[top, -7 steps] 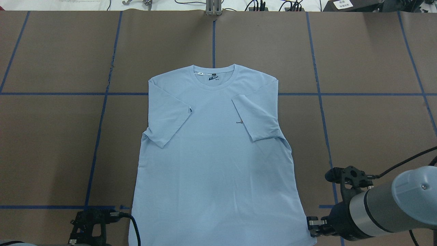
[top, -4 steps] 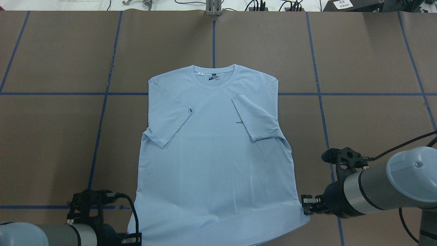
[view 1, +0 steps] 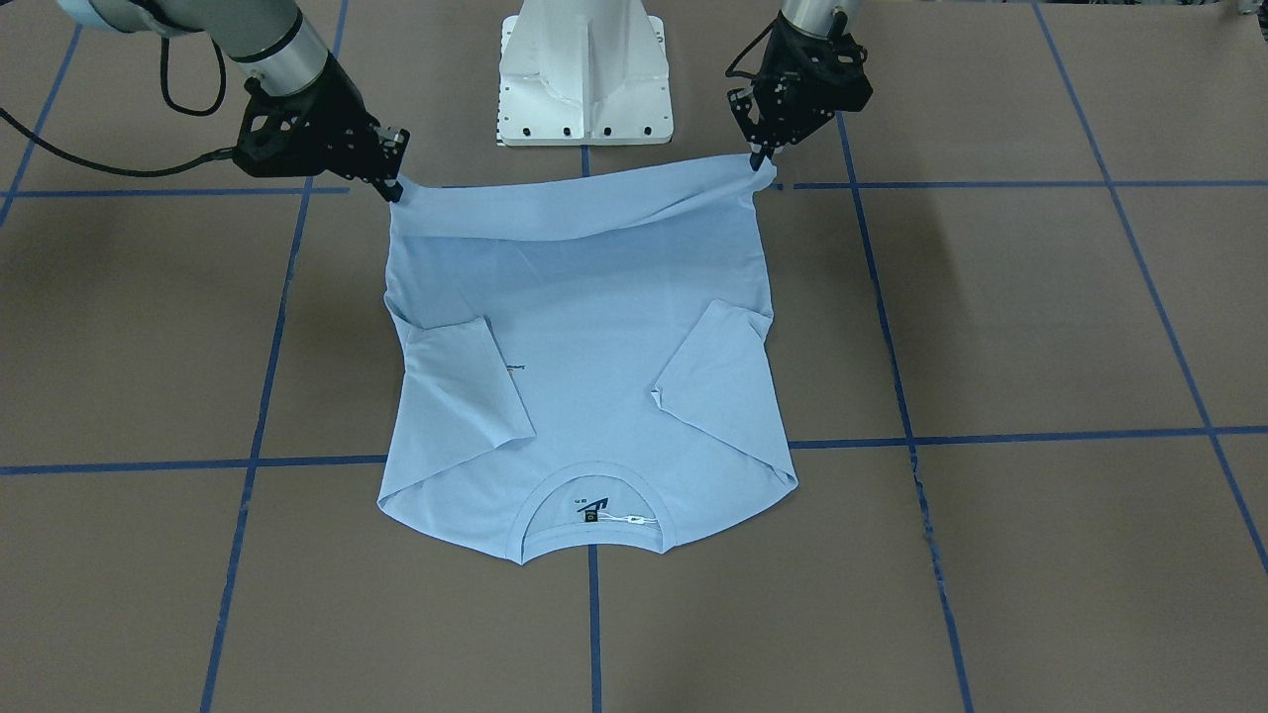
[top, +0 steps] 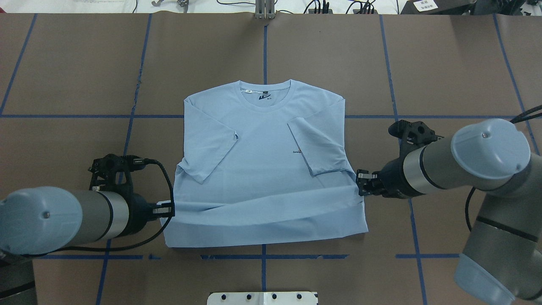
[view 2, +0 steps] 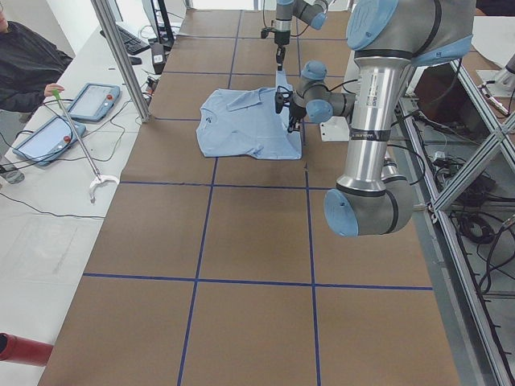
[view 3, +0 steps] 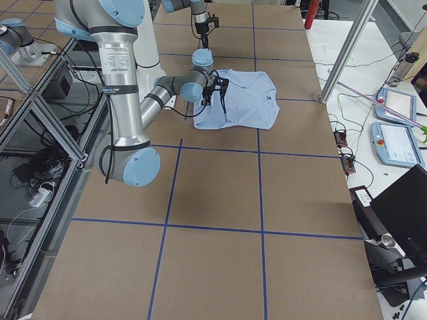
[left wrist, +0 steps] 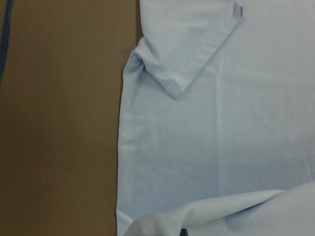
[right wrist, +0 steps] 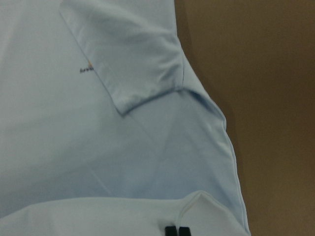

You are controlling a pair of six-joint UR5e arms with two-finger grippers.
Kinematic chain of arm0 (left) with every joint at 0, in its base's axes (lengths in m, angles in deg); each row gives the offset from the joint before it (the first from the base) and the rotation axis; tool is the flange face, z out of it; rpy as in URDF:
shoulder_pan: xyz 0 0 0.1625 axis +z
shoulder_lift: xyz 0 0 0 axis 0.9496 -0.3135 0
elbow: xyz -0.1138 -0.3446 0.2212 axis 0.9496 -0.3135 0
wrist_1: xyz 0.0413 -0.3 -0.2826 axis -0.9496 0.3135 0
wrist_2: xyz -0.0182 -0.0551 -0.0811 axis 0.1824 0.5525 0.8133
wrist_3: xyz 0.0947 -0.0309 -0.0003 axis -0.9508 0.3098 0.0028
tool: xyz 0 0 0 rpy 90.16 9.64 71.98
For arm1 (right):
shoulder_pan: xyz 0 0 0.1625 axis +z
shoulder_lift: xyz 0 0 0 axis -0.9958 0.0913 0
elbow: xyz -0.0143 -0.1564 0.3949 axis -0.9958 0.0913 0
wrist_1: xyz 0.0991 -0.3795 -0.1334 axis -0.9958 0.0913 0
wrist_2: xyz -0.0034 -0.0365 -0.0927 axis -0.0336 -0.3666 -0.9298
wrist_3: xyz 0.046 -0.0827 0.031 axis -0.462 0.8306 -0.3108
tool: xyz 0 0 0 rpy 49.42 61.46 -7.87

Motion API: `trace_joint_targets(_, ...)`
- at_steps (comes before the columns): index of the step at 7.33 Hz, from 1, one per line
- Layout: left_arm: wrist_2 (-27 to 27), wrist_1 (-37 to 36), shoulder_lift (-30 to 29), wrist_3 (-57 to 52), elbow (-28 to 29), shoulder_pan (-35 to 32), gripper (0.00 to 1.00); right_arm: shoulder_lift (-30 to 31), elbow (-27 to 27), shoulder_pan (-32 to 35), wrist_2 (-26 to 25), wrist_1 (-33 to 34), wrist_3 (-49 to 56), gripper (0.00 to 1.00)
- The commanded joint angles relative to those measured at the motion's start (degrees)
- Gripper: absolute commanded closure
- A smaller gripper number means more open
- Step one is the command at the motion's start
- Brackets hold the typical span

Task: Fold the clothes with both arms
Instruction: 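Lift the hem with both grippers and fold it toward the collar, then hold the hem with both grippers and pull it past the collar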

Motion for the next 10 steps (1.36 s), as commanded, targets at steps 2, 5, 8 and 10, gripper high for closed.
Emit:
trace_joint_targets(2,0.7,-0.1,-5.0,-8.7,5.5,-9.2,1.00,-8.9,9.7,6.7,-1.0,0.1,5.5,1.00)
trace_joint_targets(5,0.5,2.1,-15.1,-13.0,23.7,-16.6,1.00,-18.8,22.3,10.6,-1.7,0.0,5.6,1.00)
trace_joint_targets(8,0.4,13.2,-17.3,-16.9,37.0,-20.9,1.00,-26.1,35.4,12.7,-4.2,-3.6,6.5,1.00)
trace_joint_targets(10,0.3,17.1,-21.0,-16.3,43.9,-20.8,1.00,-28.0,46.1,13.8,-4.2,-14.9,6.5,1.00)
